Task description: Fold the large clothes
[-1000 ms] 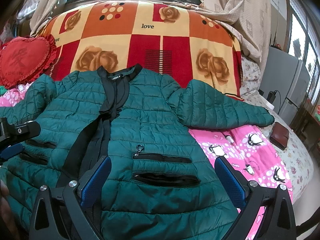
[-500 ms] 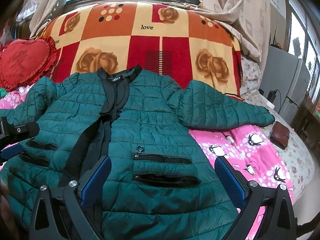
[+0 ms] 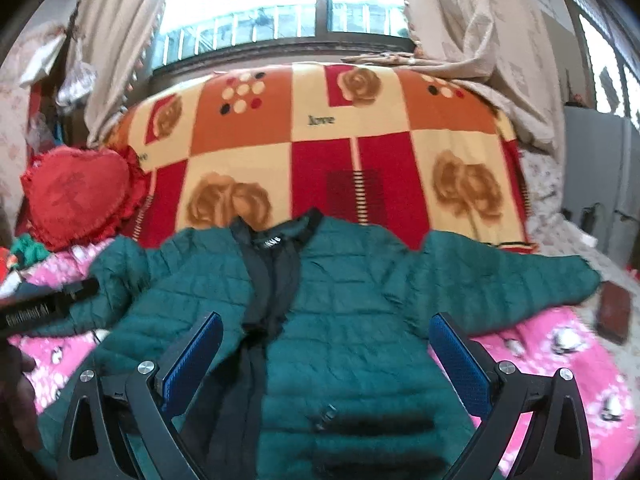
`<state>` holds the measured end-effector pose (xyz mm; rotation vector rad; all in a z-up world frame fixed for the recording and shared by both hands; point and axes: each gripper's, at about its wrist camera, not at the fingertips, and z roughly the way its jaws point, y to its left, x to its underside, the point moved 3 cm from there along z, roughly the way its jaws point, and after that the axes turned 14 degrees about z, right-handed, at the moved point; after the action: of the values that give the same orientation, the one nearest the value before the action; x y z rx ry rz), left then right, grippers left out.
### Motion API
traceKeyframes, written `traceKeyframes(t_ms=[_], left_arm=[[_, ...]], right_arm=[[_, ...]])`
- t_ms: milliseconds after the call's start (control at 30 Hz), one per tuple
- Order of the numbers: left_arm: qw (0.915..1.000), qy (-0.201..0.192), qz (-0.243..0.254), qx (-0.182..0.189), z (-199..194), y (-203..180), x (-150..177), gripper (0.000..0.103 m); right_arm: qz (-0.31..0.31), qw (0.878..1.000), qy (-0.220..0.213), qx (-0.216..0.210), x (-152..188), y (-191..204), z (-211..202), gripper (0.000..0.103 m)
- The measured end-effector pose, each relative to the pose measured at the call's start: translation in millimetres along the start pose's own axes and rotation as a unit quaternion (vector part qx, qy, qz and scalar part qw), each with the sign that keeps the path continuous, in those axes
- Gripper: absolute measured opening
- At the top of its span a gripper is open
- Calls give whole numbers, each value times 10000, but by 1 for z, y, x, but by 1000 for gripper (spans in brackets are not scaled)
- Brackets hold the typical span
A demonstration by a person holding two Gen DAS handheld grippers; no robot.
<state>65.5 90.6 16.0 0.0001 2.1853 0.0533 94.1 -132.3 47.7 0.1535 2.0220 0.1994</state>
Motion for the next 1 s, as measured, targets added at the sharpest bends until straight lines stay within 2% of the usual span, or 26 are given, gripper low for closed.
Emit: traceKeyframes(t_ms=[67,133,200,300,400,467,800,933,1000], left_arm=[[9999,121,-89,54,9,0,12,102],[9984,523,-106,165,28,1,22,102],[9978,661,-72,-29,40,2,26,102],[9964,848,85,-5,64,-8,36,102],[9883,1485,335,65,94,-21,50,102],[9842,1711,460,32,101,-26,57,103],[9804,1922,408,105,109,-18,61,103],[9810,1897,376,147,105,-21,60,103],[9823,1836,345,152,101,-20,58,103]], right_arm=[[129,9995,229,-155,14,-2,13,102],[270,9971,701,-154,34,-6,34,102],[436,9919,1187,-102,47,-12,53,102],[644,9849,1609,31,57,-22,70,102],[549,9800,1900,219,68,-25,79,102],[380,9733,2232,387,80,-26,90,102],[-109,9683,2384,741,99,-22,98,103],[-84,9697,2342,687,98,-23,98,103],[96,9750,2155,539,89,-27,91,103]])
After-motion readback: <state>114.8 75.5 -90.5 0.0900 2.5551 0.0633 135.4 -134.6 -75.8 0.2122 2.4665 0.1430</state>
